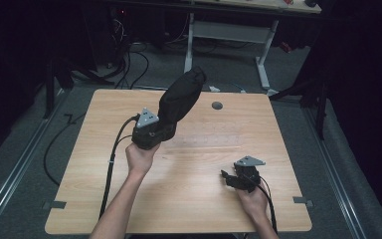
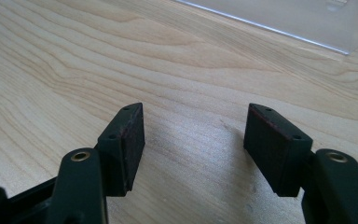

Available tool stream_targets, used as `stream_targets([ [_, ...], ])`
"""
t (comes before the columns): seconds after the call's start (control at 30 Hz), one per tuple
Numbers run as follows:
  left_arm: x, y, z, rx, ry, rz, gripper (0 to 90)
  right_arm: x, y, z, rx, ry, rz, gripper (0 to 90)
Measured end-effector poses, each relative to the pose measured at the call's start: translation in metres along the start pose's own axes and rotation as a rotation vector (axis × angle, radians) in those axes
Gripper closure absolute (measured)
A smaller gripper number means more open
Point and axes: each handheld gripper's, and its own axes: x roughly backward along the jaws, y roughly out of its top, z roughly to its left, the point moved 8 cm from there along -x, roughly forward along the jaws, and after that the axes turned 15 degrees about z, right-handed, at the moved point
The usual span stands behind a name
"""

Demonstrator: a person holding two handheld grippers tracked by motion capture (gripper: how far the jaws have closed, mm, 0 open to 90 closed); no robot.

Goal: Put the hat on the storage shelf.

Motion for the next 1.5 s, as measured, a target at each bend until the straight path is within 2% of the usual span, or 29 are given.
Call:
stream_targets([
  [0.4,-0.019,-0.01,0.015,-0.006,0.052,0.006,86.3,0.0,0.0,0.001,-0.002,0.002,0.001,38.1],
  [0.77,-0.026,-0.017,0.022,-0.011,0.081,-0.002,86.3,0.0,0.0,0.001,-0.003,0.002,0.001,38.1],
  [0.97,-0.029,-0.018,0.023,-0.016,0.09,-0.012,86.3,0.0,0.0,0.001,-0.003,0.002,0.001,38.1],
  [1.27,-0.029,-0.018,0.025,0.014,0.086,-0.046,86.2,0.0,0.0,0.001,-0.003,0.002,0.002,38.1],
  [1.5,-0.032,-0.025,0.027,0.013,0.099,-0.036,85.9,0.0,0.0,0.001,-0.004,0.001,0.001,38.1],
])
